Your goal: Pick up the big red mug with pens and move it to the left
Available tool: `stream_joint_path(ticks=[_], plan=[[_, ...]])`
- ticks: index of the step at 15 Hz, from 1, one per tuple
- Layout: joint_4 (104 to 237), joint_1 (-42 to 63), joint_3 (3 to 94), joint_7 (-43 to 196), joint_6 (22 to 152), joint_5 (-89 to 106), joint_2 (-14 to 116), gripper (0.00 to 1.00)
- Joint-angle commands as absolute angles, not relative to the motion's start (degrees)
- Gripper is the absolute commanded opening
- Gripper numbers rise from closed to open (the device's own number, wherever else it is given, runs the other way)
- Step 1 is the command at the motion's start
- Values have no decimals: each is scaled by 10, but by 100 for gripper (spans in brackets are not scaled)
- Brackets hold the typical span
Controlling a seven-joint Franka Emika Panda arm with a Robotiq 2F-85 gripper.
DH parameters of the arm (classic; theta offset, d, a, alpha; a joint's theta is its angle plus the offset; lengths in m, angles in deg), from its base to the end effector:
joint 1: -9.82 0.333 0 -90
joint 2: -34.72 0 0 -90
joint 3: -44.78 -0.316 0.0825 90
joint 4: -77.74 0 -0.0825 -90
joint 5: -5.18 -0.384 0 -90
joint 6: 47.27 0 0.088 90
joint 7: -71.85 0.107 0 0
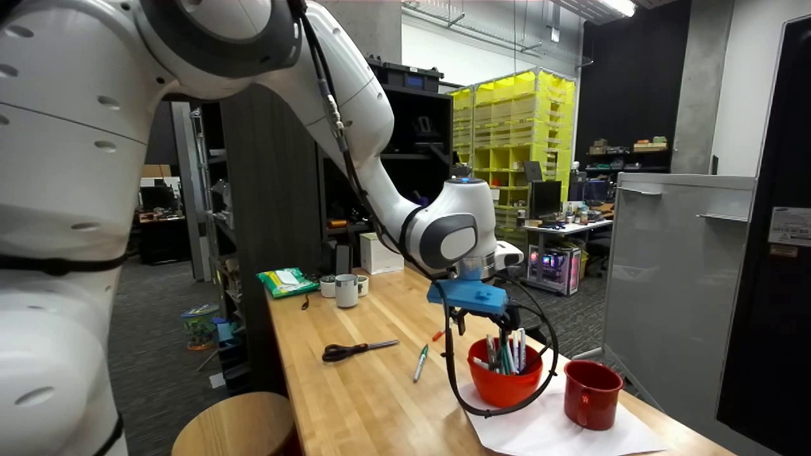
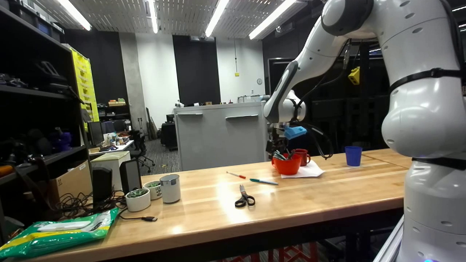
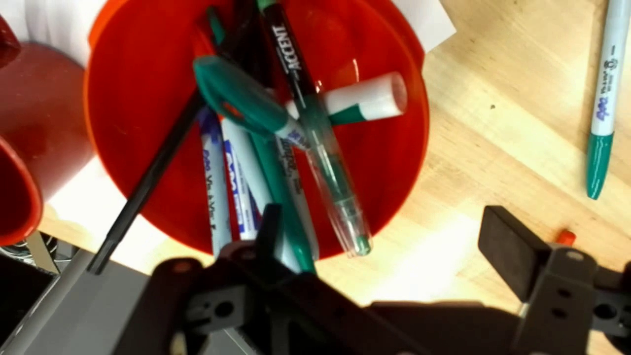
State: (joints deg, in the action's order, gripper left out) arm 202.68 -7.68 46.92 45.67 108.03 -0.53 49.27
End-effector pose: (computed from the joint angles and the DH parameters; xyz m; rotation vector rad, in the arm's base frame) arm 0.5500 -0.1996 0.3008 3.0467 0.0486 0.4168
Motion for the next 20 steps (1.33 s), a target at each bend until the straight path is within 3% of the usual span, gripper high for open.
stream_joint_path(ticks=[1,20], plan=[[2078,-57,485,480,1078,16,436,100],[2093,-20,500,498,1069,49,440,100]])
